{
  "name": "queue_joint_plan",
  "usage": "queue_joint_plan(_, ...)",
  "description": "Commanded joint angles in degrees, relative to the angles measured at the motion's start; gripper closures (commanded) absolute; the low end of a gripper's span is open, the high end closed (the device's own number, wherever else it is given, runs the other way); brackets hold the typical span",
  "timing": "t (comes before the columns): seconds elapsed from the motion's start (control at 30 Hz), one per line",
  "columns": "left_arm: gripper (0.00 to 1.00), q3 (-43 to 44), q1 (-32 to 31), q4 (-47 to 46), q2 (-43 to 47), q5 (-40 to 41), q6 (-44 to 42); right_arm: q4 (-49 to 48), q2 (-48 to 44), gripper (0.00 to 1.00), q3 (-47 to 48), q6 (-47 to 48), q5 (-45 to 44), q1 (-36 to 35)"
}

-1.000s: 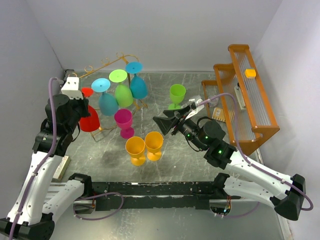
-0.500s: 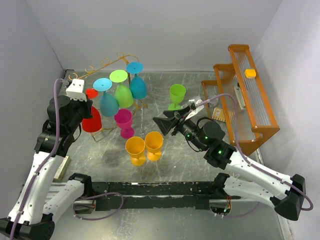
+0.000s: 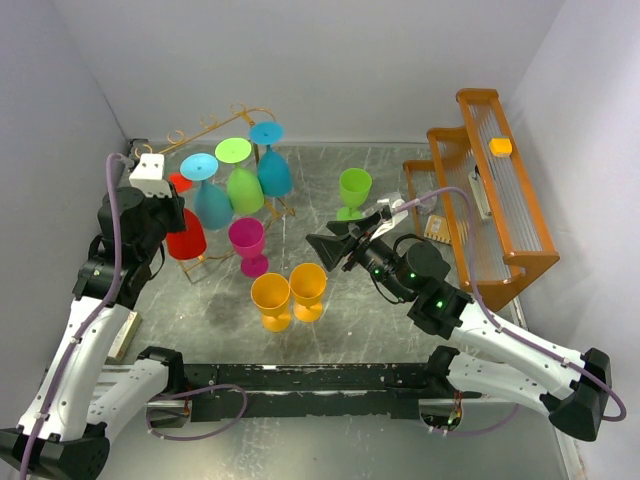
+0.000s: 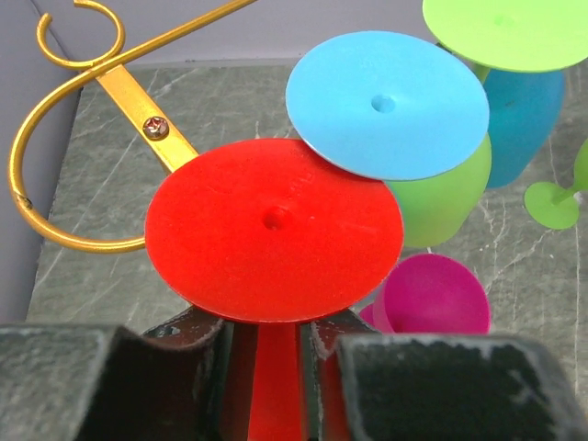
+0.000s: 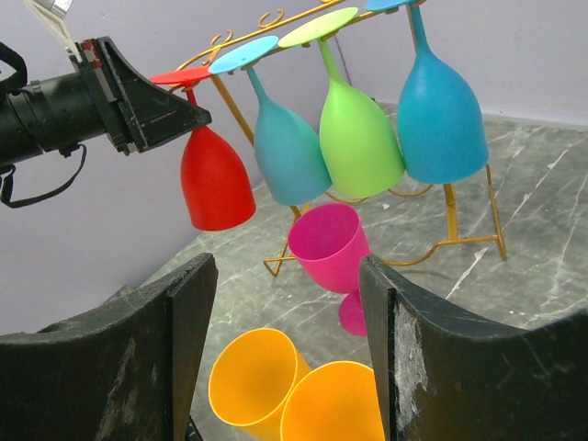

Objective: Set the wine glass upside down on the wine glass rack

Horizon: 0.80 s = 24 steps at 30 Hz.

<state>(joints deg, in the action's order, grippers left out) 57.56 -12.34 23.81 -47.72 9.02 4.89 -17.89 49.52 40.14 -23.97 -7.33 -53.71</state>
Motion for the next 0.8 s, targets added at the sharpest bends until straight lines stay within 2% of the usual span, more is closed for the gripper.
queue_joint_plan(0.0,0.67,0.3,0.5,1.8,0.8,0.3,1.4,-0.8,-0.4,0.36,-0.1,0.4,-0.6,-0.1)
queue_joint_plan(0.27,0.54,-0.8,0.5,3.1,4.0,-1.8,1.2,-1.0,0.2,0.36,0.4,0.0,0.2,-0.1)
queue_joint_plan(0.57,0.44,-0.9,0.5,5.5,8.0,-3.6,0.3,-0.5,0.5,0.36,0.9,-0.6,0.6,-0.1)
queue_joint_plan(0.77,0.39,0.3,0.5,9.4,11.5,-4.8,1.0,3.5,3.5,0.36,4.0,-1.2,0.2,-0.1)
